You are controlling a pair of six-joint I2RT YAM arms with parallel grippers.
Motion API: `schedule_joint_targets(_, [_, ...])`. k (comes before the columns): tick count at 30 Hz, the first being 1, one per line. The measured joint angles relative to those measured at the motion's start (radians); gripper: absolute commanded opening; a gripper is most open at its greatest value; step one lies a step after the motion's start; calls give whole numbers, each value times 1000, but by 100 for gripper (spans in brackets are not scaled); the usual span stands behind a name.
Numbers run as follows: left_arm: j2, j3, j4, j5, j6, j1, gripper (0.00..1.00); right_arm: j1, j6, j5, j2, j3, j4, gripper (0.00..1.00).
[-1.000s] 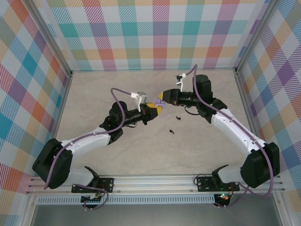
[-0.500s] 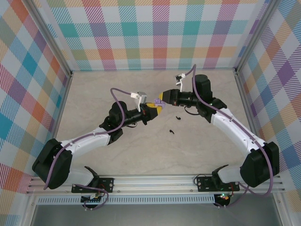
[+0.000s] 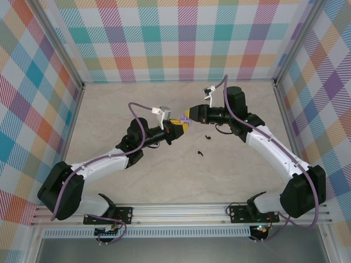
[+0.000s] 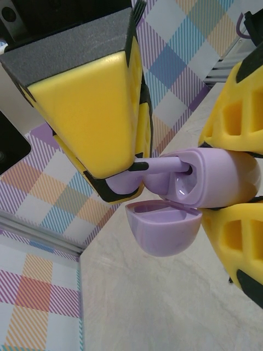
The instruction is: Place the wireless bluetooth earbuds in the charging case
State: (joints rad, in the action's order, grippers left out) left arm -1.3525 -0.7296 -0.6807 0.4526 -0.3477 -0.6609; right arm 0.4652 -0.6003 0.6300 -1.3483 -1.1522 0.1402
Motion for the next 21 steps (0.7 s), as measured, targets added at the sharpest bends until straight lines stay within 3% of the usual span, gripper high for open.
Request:
schedule_joint_targets(12, [4,0,25,3,1,0,13,13,41,3,-14,-31,48,37])
schedule_joint_targets(21, [6,0,25,4,4,-5,13,23,70,-11,-14,-65,109,40])
